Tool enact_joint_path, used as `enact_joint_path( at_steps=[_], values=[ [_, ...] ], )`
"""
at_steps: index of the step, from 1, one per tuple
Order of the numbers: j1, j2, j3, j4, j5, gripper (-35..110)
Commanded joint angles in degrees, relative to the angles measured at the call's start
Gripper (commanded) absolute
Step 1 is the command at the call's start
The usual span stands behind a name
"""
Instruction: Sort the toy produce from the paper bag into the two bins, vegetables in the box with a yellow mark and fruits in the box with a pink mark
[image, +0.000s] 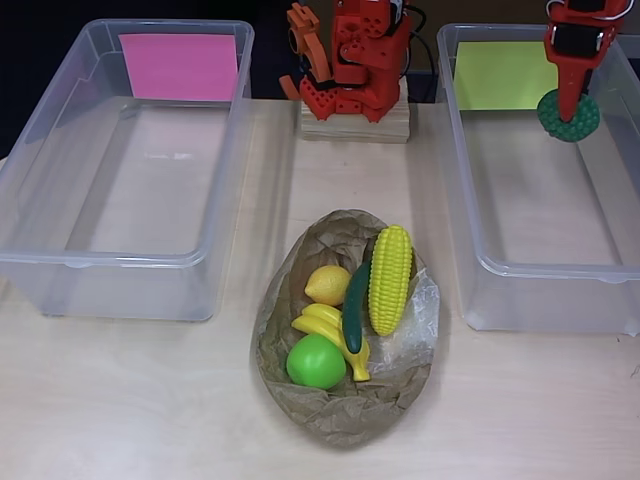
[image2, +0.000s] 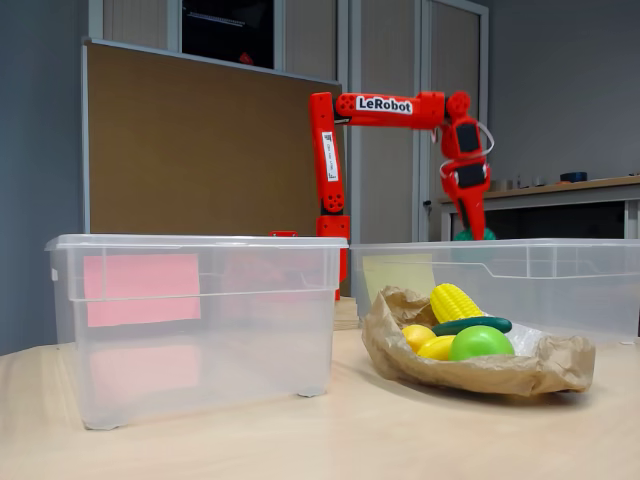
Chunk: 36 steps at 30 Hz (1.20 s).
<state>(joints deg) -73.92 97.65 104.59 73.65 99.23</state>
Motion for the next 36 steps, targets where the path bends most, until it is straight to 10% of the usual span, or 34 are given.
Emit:
enact_joint_path(
  at_steps=[1, 20, 36],
  values=[
    [-4.8, -2.3, 3.4, -2.7, 7.9, 1],
    [-11.9, -8.2, 9.1, -10.7, 19.5, 27],
    [-13.9, -7.2, -14.9, 3.6, 25.0, 28]
  ],
)
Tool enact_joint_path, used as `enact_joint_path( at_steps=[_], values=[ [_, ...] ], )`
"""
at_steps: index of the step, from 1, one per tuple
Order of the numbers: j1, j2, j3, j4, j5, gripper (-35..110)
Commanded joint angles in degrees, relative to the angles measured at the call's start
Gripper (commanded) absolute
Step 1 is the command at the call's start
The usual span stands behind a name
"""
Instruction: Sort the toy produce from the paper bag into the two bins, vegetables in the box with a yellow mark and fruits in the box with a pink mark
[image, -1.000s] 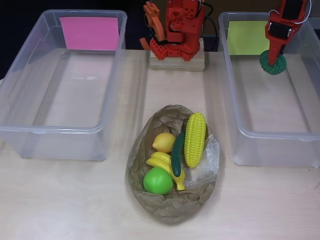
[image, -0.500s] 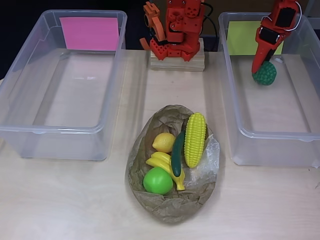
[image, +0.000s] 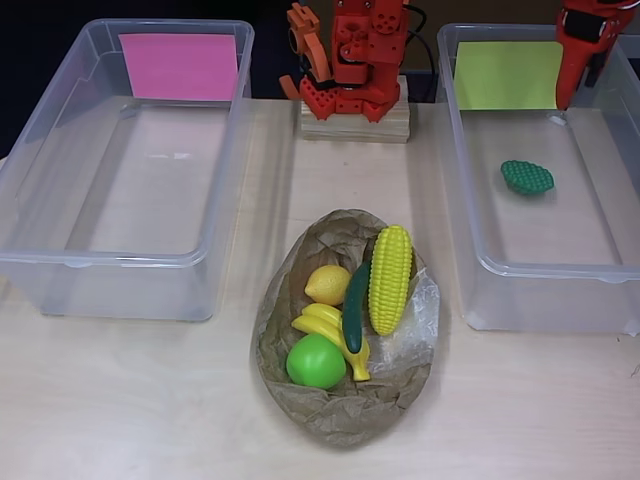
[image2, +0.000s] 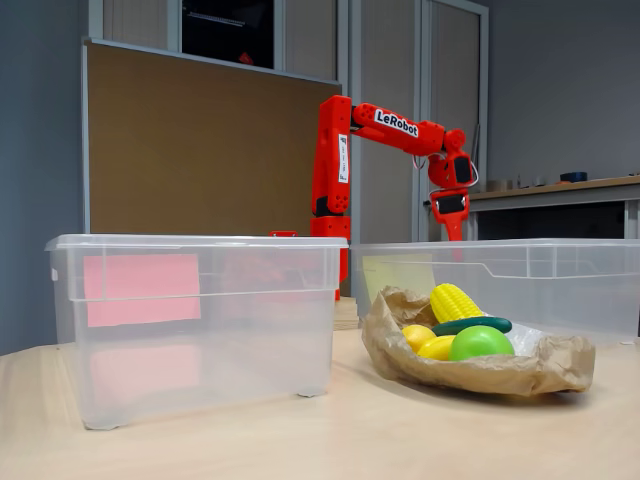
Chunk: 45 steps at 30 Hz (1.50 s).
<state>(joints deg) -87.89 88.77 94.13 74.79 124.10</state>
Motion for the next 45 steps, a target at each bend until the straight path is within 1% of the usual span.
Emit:
enact_joint_path(
  at_steps=[1, 6, 9, 14, 16, 19, 22, 23, 26, 28, 30, 34, 37, 41, 45],
  values=[
    [0.7, 2.0, -5.6, 3.7, -1.7, 28],
    [6.2, 5.0, -11.2, 9.8, -14.9, 29],
    [12.6, 8.0, -12.9, 10.5, -28.0, 29],
    [27.7, 12.0, -13.4, 4.4, -56.2, 25],
    [34.1, 12.5, -13.0, 1.8, -65.4, 22],
    [43.2, 12.3, -11.8, -3.8, -73.5, 22],
    [50.2, 12.2, -9.2, -10.0, -77.2, 22],
    [52.1, 11.9, -8.3, -12.3, -78.0, 22],
    [57.2, 10.1, -7.9, -16.2, -75.8, 22],
    [60.6, 8.4, -9.8, -12.7, -68.8, 22],
    [64.1, 7.3, -10.3, -9.2, -67.7, 22],
    [71.8, 7.6, -4.3, -4.4, -54.1, 22],
    [75.9, 7.7, -0.1, -2.3, -48.6, 22],
    [77.3, 6.4, 4.3, -1.9, -43.7, 22],
    [74.3, 3.7, 6.6, -3.0, -37.4, 24]
  ],
)
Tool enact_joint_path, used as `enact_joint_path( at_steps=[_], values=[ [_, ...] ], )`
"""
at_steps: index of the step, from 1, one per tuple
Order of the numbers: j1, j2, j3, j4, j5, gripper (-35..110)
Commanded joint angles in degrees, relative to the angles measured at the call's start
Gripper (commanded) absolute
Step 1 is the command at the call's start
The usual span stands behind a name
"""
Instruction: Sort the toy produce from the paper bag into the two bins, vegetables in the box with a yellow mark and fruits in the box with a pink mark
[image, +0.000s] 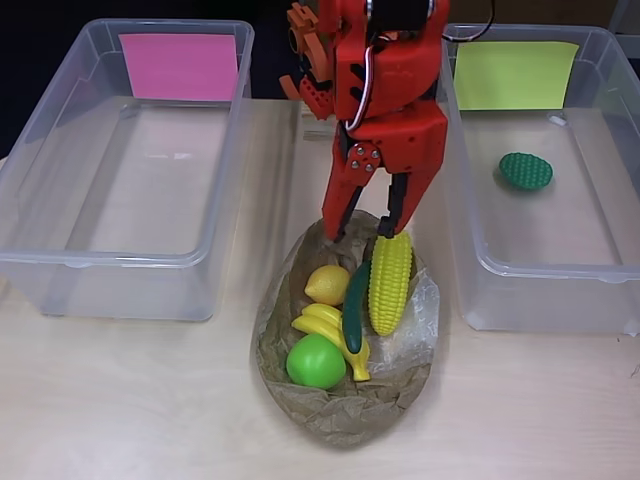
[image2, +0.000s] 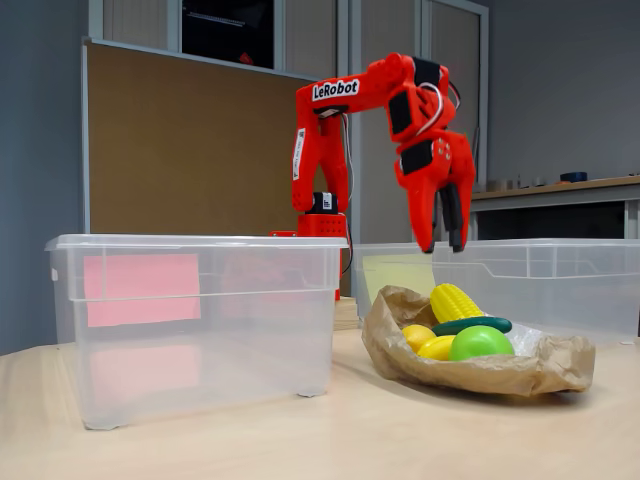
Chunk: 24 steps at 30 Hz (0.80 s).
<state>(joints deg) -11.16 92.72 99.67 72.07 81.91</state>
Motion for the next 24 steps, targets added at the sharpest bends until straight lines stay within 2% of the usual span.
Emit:
enact_joint_path(
  at_steps=[1, 12, 24],
  values=[
    [-3.6, -0.8, 1.5, -1.2, 6.3, 24],
    [-9.9, -3.5, 7.1, -9.5, 14.8, 29],
    [-5.5, -5.3, 15.6, -18.5, 10.5, 31]
  ],
)
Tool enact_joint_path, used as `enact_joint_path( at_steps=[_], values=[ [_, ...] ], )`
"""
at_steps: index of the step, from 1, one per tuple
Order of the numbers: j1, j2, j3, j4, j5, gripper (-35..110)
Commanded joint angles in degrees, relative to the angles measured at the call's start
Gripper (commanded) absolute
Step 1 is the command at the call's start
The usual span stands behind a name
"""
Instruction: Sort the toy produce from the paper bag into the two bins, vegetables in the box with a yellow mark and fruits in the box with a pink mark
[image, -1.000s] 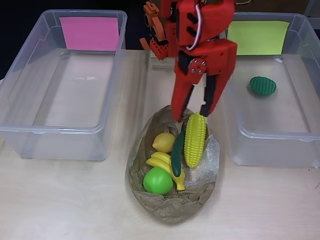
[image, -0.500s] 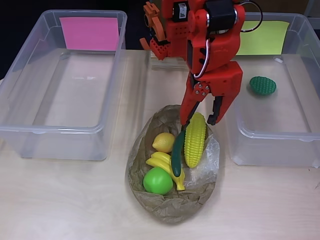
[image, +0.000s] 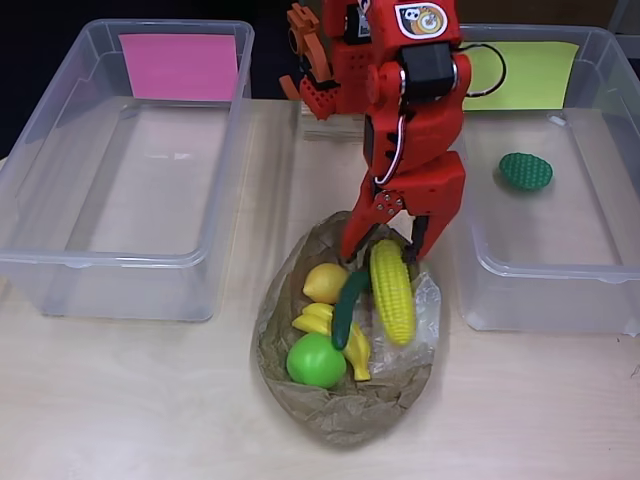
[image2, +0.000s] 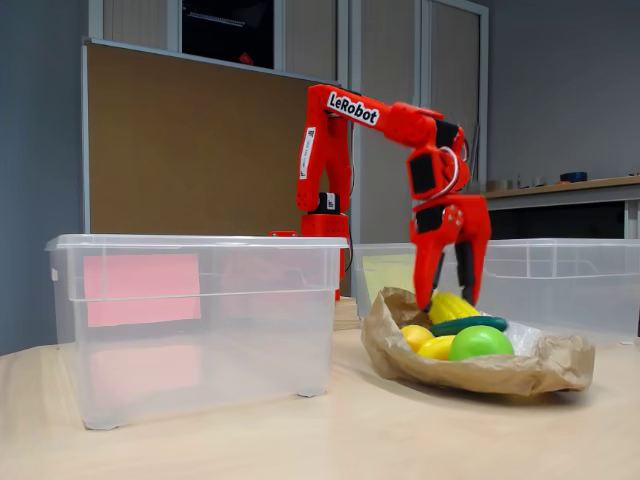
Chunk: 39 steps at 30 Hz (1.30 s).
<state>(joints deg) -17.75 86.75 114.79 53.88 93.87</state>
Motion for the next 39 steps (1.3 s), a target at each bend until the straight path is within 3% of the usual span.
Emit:
enact_joint_path(
  at_steps=[1, 6, 20, 32, 39],
  values=[
    [1.5, 0.6, 0.5, -0.3, -2.0, 30],
    [3.1, 0.1, 0.2, -0.5, -5.9, 20],
    [-1.8, -8.5, -11.5, -1.7, -10.0, 24],
    [0.8, -13.6, -12.3, -2.7, -12.3, 35],
    [2.6, -13.8, -11.1, -2.9, -13.8, 26]
  ],
)
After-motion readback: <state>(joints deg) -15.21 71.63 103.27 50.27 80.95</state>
